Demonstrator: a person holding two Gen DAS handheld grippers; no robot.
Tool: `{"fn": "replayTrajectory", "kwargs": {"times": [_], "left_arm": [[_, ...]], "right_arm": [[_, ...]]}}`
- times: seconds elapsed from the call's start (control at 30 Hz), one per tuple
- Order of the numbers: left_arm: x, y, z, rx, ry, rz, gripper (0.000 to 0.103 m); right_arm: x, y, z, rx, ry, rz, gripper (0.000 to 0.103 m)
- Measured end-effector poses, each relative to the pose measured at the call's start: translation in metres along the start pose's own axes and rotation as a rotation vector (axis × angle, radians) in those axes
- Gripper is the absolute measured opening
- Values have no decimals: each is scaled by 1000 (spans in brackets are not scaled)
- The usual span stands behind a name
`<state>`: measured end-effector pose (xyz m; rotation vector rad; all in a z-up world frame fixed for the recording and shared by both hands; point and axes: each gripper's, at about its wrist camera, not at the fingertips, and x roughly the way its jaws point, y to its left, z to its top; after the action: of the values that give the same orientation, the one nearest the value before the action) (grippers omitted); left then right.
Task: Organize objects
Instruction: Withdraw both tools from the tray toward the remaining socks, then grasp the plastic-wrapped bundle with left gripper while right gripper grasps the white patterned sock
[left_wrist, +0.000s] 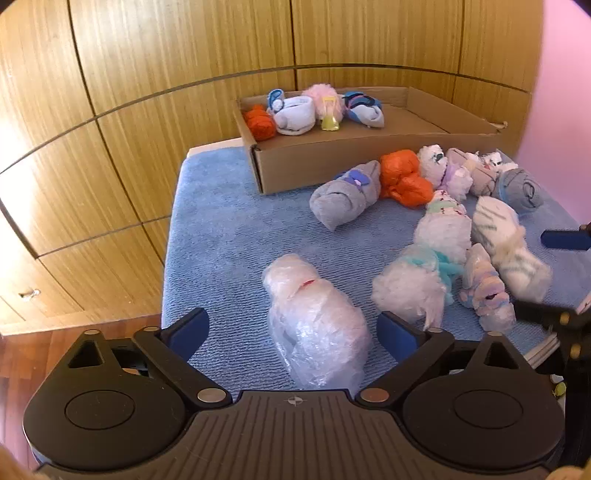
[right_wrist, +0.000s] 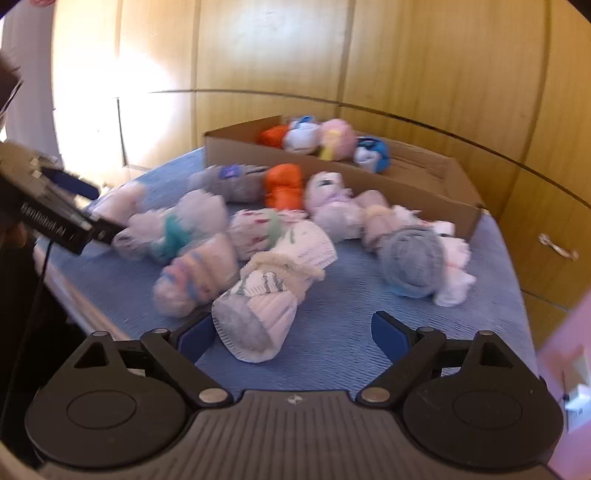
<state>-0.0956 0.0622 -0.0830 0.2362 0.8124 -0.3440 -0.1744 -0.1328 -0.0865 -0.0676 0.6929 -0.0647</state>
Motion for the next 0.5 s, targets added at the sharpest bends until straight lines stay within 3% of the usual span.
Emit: {"fn": "replayTrajectory", "kwargs": {"times": [0.13,0.3,0.5], "left_arm": [[1,-2,-1,18,-12,-11,90],[4,-3,-2,19,-20,-27,76],[2,-2,-3,36,-25,-56,71]], "right_arm": [[-7,-17,-3,70,-2,-106,90],[-10,-18,-3,119,-10,-74,86],[1,-6,6,111,16,-47,66]]}}
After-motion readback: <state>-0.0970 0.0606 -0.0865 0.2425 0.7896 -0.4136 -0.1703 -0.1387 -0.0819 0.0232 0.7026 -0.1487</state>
